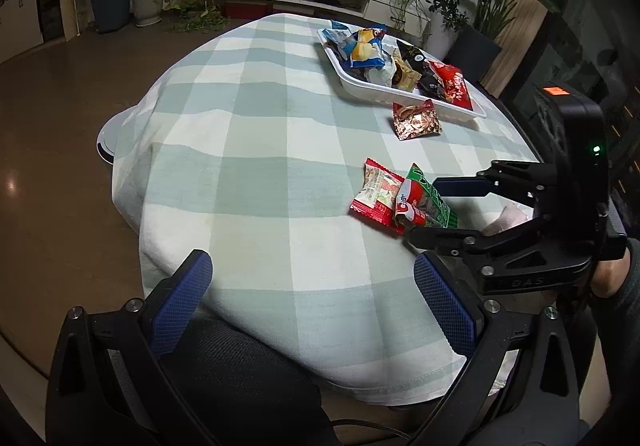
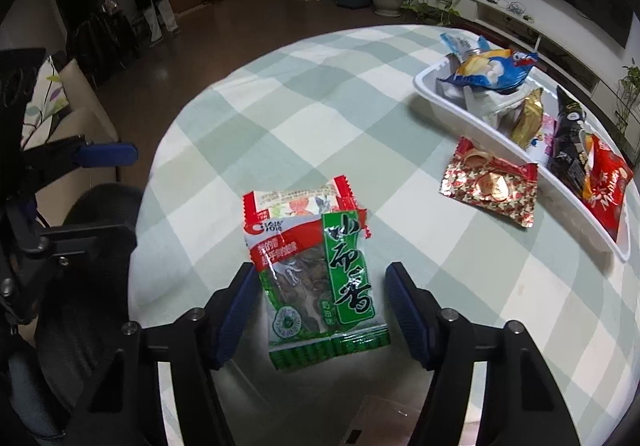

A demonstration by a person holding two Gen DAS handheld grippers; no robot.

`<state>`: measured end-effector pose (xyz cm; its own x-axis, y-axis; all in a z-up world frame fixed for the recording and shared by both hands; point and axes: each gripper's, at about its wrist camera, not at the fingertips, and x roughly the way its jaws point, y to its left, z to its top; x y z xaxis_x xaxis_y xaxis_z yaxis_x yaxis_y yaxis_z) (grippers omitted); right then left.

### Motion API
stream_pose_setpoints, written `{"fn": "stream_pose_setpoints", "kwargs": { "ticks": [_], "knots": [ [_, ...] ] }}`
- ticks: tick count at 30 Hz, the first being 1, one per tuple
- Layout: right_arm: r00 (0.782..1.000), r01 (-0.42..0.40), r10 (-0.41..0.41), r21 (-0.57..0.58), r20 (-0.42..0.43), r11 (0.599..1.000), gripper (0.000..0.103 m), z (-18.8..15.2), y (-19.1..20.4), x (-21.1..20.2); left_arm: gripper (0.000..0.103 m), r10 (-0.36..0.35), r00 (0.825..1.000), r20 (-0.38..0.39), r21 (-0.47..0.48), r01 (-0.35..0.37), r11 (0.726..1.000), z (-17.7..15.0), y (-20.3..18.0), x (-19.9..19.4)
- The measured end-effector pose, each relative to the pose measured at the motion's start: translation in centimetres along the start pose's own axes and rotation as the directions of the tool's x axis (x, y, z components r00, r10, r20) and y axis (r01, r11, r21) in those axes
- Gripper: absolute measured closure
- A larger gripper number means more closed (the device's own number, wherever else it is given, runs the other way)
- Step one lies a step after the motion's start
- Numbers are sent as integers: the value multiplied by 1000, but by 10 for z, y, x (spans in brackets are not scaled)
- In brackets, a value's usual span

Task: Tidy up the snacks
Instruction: 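Grasp the green-and-red packet with the right gripper while the left grasps the red-and-white packet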

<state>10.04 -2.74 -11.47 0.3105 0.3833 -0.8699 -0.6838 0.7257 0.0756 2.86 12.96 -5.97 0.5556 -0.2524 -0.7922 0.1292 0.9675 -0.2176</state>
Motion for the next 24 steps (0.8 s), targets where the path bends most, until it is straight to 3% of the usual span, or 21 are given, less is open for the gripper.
{"fn": "stream_pose_setpoints", "kwargs": {
  "ticks": [11,17,20,24],
  "knots": [
    [1000,-20,20,36,12,999,69,-10,-7,-9,1,11,1000,-10,31,-11,999,7,-9,7],
    [996,-25,12,162,83,986,72,-28,-18,-33,1,23,999,-31,101,-20,995,18,-25,20],
    [990,-26,-12,273,139,962,72,-43,-29,-54,1,47,996,-73,171,-34,985,27,-41,36],
    [985,-28,-30,328,172,944,72,-60,-30,-73,1,70,991,-116,236,-41,971,39,-62,59]
  ]
}}
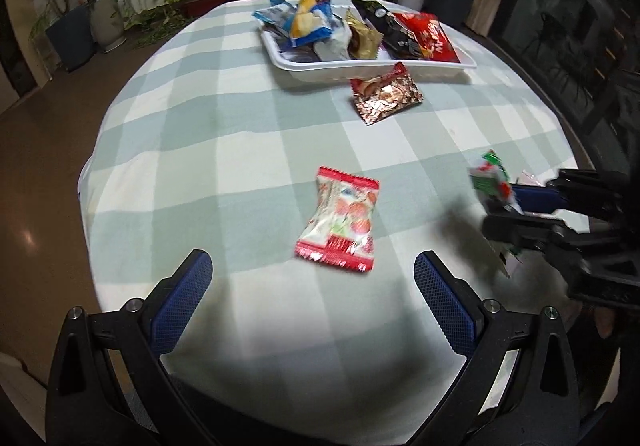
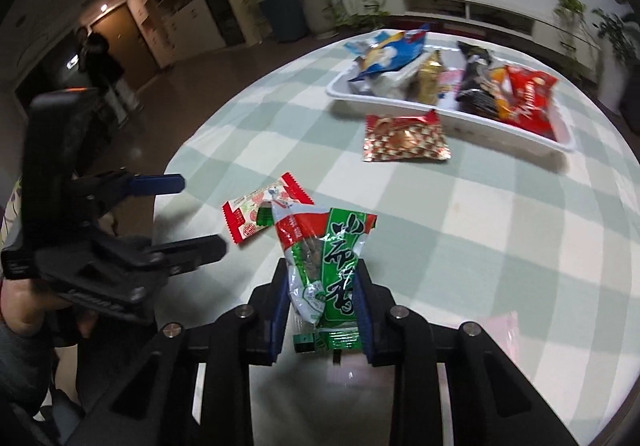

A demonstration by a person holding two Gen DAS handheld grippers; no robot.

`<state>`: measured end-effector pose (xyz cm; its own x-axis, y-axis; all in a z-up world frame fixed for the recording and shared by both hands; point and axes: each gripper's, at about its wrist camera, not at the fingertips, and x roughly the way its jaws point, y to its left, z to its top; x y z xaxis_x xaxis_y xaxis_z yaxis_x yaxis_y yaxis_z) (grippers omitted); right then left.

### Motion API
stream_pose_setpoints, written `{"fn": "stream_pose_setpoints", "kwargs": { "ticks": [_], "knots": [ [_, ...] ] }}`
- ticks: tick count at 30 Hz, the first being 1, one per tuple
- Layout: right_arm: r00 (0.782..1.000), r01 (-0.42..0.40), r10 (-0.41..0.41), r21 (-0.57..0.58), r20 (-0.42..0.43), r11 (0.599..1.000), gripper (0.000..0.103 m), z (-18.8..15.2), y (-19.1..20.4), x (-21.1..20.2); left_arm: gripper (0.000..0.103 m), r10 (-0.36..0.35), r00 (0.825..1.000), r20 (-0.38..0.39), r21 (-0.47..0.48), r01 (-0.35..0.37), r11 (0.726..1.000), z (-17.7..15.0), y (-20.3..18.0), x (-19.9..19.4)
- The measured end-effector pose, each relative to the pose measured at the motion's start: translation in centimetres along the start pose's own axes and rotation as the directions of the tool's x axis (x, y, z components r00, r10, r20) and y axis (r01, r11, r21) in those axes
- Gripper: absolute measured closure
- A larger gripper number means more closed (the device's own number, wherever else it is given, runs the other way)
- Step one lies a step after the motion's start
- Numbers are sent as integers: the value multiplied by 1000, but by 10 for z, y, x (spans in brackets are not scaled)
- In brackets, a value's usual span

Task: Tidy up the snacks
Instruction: 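Grasp the green-and-red packet with the right gripper while the left grasps the red-and-white packet, then carry both packets over the white tray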

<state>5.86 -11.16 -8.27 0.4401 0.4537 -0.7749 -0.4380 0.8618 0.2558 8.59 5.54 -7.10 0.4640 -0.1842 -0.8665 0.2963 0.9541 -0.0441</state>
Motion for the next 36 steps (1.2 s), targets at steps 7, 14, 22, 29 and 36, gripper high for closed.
{"fn": "stream_pose_setpoints", "kwargs": {
  "ticks": [7,14,22,29,36],
  "knots": [
    [999,-4,2,38,42,999,72,-13,-5,-24,8,1,997,-73,37,2,999,19,-5,28],
    [998,-17,14,57,59,998,72,-17,-6,-25,25,-7,992,-130,68,16,998,22,-3,45],
    [998,-24,20,65,67,998,72,-19,-6,-26,39,15,990,-143,114,2,993,30,-7,49],
    [996,-27,22,71,81,997,72,-20,-5,-29,63,34,992,-124,146,-15,989,28,-11,42],
    [995,-26,17,90,101,996,72,-20,-8,-34,65,0,997,-82,121,10,993,22,-9,34]
  ]
}}
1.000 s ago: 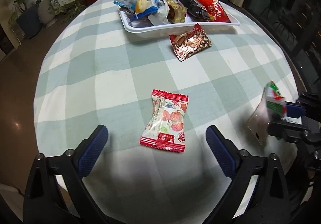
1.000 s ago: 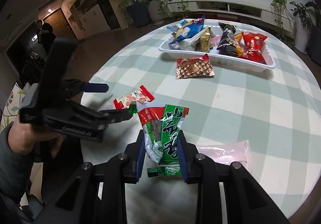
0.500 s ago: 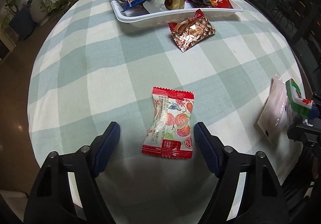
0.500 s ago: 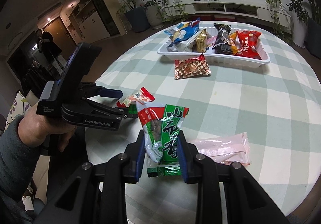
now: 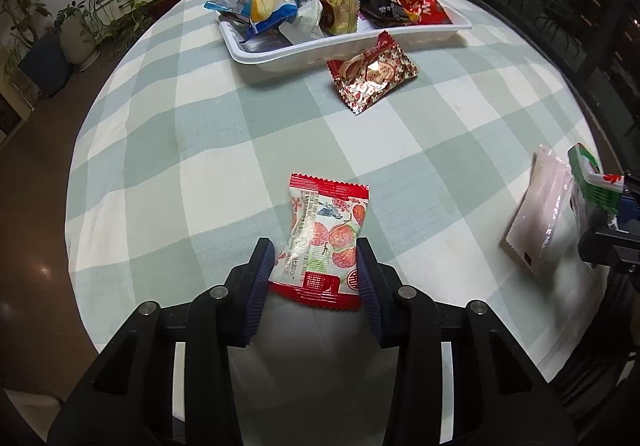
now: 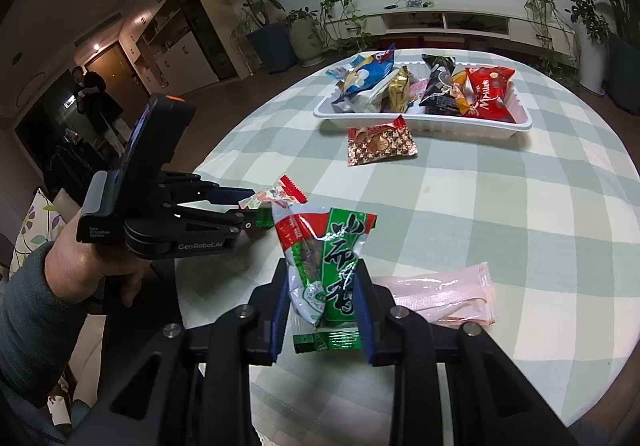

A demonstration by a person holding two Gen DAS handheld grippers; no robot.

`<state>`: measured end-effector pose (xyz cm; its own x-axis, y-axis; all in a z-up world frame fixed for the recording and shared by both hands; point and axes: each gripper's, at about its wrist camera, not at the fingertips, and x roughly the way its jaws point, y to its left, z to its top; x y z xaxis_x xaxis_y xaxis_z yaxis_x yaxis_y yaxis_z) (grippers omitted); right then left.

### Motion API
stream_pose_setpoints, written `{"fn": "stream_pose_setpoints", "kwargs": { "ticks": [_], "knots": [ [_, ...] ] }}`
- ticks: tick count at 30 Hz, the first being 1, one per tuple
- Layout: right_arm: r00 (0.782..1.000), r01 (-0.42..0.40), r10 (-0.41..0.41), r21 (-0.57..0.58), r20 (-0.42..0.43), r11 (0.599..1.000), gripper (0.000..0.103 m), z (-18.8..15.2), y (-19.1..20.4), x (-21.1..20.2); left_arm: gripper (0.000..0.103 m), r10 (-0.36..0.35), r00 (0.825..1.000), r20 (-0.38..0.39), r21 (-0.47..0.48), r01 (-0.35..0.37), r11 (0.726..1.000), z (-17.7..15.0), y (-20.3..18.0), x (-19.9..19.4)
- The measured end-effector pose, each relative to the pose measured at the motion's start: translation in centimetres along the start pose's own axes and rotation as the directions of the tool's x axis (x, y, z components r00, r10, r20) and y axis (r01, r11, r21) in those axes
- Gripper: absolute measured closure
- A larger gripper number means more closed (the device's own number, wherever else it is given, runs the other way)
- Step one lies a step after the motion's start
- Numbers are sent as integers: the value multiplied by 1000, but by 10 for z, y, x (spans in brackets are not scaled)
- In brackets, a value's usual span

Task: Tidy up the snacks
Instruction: 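Carry both packets over the white tray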

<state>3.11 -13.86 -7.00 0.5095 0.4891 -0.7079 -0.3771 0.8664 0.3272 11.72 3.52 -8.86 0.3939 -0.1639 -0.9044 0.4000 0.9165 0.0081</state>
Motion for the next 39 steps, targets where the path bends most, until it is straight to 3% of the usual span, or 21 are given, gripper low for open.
{"fn": "stream_pose_setpoints", "kwargs": {
  "ticks": [8,15,21,26,31,39],
  "knots": [
    [1000,7,-7,84,-2,996,72,1,-22,1,65,-127,988,83,-82,134,988,4,2,-23],
    [998,64,-68,166,19,984,72,24,-62,-12,65,-191,966,173,-117,213,970,39,3,-42],
    [990,87,-106,191,94,978,72,82,-92,-28,65,-190,948,255,-146,232,962,107,17,-48],
    [989,76,-99,198,112,977,72,141,-109,-13,65,-179,946,270,-139,223,965,165,14,-34],
    [991,110,-125,214,56,971,72,186,-130,28,65,-150,953,263,-141,192,971,208,7,-6],
    [986,169,-168,207,-24,964,72,208,-151,82,65,-127,965,229,-136,161,977,237,-2,41]
  ]
}}
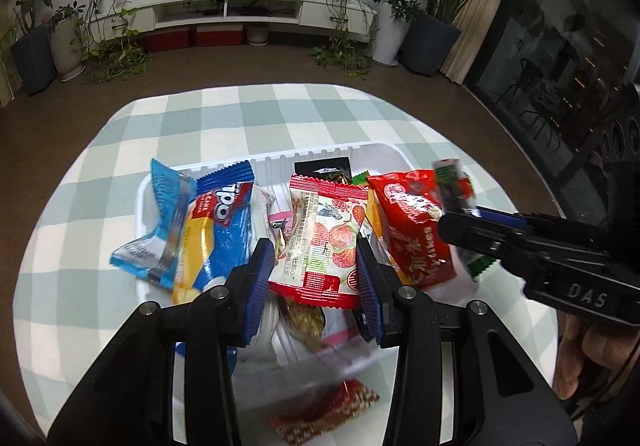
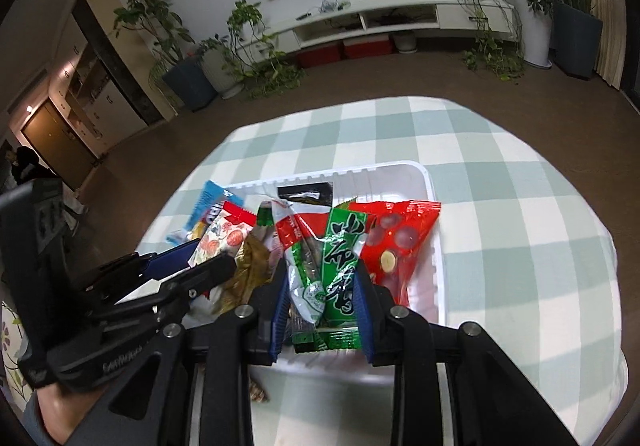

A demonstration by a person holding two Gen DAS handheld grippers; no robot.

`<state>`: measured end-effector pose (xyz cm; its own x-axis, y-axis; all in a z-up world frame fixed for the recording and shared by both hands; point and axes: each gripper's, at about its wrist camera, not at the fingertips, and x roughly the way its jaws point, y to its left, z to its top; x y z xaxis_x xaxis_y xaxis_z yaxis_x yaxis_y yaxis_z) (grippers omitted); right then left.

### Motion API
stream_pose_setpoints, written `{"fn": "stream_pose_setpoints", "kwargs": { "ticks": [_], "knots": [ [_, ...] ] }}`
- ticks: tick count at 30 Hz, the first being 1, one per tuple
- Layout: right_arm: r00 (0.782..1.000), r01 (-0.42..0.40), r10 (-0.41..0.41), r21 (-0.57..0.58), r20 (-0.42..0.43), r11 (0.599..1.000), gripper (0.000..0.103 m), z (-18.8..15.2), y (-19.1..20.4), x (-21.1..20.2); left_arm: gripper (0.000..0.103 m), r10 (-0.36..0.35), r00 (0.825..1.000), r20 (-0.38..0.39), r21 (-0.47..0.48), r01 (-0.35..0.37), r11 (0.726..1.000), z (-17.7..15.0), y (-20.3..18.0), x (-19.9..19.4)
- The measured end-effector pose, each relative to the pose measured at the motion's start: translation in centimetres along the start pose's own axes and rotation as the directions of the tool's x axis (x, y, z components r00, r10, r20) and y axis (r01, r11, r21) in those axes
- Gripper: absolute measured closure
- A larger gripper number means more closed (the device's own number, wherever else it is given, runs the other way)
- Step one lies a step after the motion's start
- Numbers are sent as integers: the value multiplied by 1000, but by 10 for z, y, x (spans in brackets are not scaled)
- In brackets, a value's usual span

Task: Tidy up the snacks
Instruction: 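Carry both packets over the white tray, then lower both packets into the tray and open both grippers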

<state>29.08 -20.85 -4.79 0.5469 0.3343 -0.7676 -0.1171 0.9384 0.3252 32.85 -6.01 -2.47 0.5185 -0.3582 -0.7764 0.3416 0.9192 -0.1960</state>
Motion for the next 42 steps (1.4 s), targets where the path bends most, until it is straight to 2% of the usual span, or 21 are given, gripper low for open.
{"fn": "stream_pose_setpoints", "kwargs": {
  "ticks": [8,15,23,34,38,42],
  "knots": [
    [999,24,-25,-16,-47,1000,71,5,-3,35,64,13,999,-33,16,-12,1000,-3,-2,33],
    [998,32,-33,-28,-54,999,71,7,-3,46,61,16,999,-33,29,-15,999,-5,-3,41],
    [998,33,-33,-15,-48,999,66,8,-4,47,59,28,999,-30,45,-27,999,-9,-5,36],
    [999,31,-32,-9,-40,999,62,5,-2,46,43,24,1000,-6,58,-23,998,-15,-8,23],
    [999,31,-31,-5,-28,1000,55,5,-1,42,39,30,1000,-3,54,-29,998,-17,-7,19],
    [999,33,-33,-1,-20,999,53,5,-1,40,39,29,1000,5,50,-29,998,-19,-6,15]
  ]
}}
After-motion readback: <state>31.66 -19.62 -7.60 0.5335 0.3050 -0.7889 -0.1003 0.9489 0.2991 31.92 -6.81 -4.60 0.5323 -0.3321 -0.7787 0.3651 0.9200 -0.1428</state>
